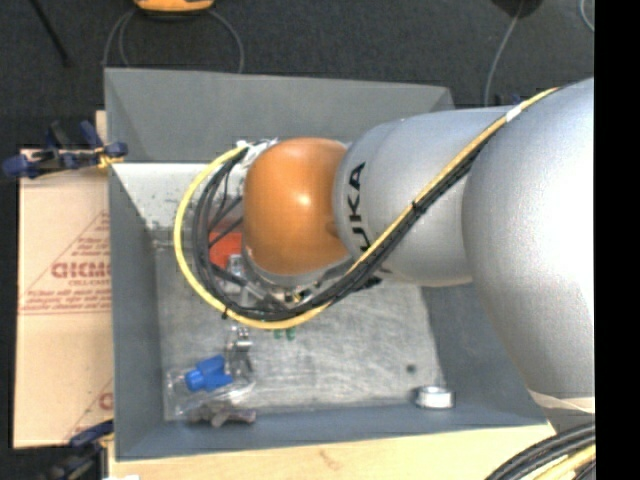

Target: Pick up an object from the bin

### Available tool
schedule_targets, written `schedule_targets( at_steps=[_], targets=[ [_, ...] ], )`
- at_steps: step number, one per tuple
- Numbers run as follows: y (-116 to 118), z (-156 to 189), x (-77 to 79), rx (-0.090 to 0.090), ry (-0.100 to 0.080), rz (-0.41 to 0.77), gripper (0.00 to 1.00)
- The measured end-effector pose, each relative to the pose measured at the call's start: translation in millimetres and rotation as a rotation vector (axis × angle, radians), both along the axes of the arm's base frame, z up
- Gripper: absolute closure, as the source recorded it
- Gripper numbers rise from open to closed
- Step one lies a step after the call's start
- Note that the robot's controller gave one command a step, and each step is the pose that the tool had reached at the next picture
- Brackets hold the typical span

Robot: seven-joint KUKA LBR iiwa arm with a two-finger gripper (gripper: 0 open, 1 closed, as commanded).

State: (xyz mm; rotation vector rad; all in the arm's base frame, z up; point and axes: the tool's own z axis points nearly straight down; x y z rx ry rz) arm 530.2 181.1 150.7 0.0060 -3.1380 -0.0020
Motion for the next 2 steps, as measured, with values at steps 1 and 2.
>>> schedule_targets(
  at_steps=[1,2],
  targets=[
    [23.3,-41.7,-16.9,-0.004,-0.009,0.333,0.0],
    [27.0,-42.3,-15.8,0.002,-0.013,0.425,0.0]
  ],
)
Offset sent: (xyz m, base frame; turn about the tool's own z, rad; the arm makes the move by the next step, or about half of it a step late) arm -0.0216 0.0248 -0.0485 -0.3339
